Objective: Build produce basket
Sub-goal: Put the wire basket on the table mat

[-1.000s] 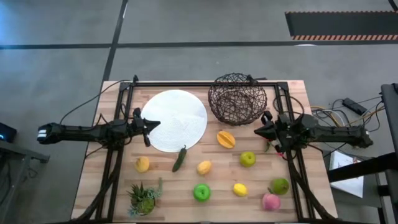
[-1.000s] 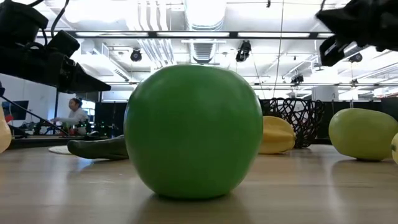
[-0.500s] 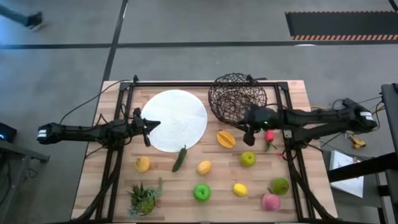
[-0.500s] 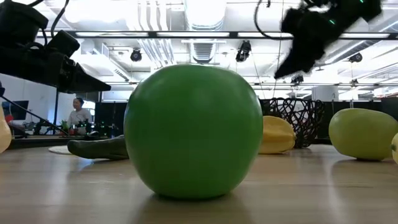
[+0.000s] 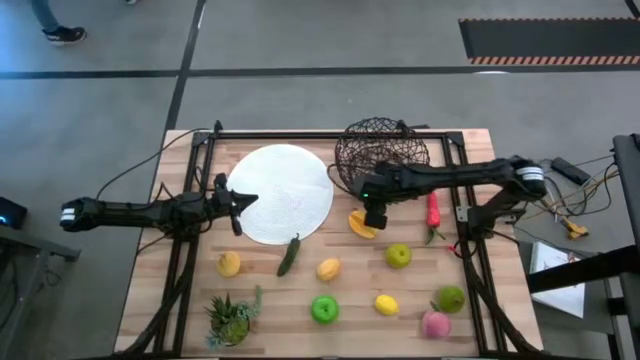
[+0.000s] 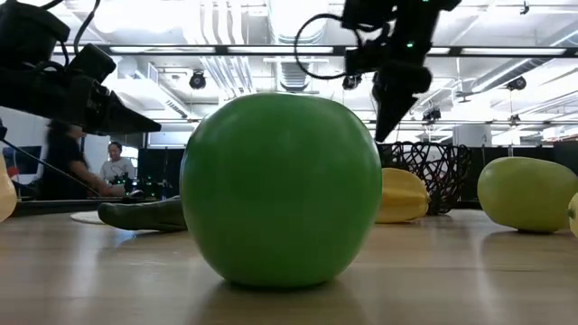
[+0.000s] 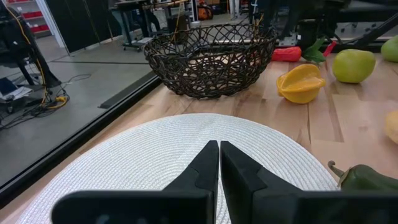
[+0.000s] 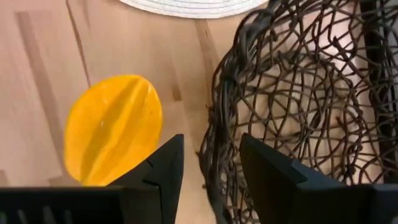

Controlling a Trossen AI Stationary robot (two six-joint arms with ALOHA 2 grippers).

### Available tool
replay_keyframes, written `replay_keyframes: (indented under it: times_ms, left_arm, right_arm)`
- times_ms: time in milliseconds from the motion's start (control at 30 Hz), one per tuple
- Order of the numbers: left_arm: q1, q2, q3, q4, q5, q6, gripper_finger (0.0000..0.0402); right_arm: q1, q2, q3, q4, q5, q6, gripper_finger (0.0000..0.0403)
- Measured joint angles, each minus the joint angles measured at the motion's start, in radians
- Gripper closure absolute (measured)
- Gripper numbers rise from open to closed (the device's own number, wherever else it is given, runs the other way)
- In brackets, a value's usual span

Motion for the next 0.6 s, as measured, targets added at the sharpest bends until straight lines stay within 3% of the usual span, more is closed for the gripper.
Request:
replay_keyframes:
  times_ms: [200,433,600]
  left_arm:
    - [0.000,0.000,0.000,0.000,0.000,0.000,0.0401]
    - [0.000,0.000,0.000,0.000,0.000,0.000,0.0401]
    - [0.000,0.000,0.000,0.000,0.000,0.000,0.0401]
  right_arm:
    - [-0.033,0.158,0.096,-0.080,-0.004,-0.029,0.0269]
    - [-0.056,0.296,0.206,-0.091,0.021,-0.097,0.0372]
    - [-0.036,0.381,0.358,-0.110,0.115,-0.181,0.0387]
